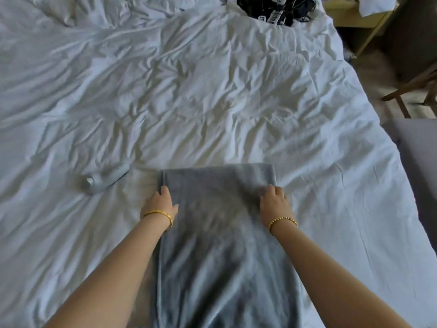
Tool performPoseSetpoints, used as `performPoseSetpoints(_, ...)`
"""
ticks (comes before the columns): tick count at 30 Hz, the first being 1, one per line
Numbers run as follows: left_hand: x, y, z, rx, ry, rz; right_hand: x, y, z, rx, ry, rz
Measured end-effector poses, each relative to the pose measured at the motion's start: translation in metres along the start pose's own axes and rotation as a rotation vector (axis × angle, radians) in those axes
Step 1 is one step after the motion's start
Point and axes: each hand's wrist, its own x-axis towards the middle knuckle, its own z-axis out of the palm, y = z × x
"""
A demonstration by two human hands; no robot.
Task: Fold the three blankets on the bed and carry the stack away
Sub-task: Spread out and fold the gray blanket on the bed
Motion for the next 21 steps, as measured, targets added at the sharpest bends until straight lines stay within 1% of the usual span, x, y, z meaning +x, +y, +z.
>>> performPoseSetpoints(2,0.02,0.001,-0.003,-0.082,-0.059,-0.093,0.017,-0.003,-0.002,0.017,-0.024,0.066)
performPoseSetpoints(4,0.034,0.006,-0.003,-0.139,-0.05,-0.124,0.031,-0.004,-0.003,0.019,-0.034,0.082)
performPoseSetpoints(6,0.046,0.013,-0.003,-0.018,0.045,-0.029,0.047,-0.005,-0.005,-0.003,-0.009,0.047)
performPoseSetpoints(8,0.058,0.022,-0.004,0.174,0.13,0.122,0.066,-0.005,-0.006,-0.129,0.015,-0.062)
performPoseSetpoints(9,0.064,0.027,-0.006,0.253,0.135,0.17,0.076,-0.006,-0.005,-0.205,0.005,-0.126)
performPoseSetpoints(11,0.072,0.035,-0.013,0.337,0.069,0.161,0.092,-0.009,-0.006,-0.34,-0.056,-0.202)
performPoseSetpoints(13,0.073,0.035,-0.018,0.319,-0.045,0.074,0.098,-0.01,-0.008,-0.438,-0.142,-0.188)
performPoseSetpoints(15,0.062,0.03,-0.021,0.274,-0.109,0.028,0.092,-0.009,-0.013,-0.459,-0.238,-0.159)
performPoseSetpoints(17,0.042,0.027,-0.028,0.265,-0.087,0.034,0.075,-0.007,-0.024,-0.403,-0.307,-0.128)
performPoseSetpoints(19,0.021,0.03,-0.05,0.244,-0.023,0.048,0.058,-0.012,-0.05,-0.356,-0.269,-0.134)
performPoseSetpoints(21,0.005,0.041,-0.093,0.192,0.065,0.041,0.05,-0.027,-0.096,-0.342,-0.168,-0.139)
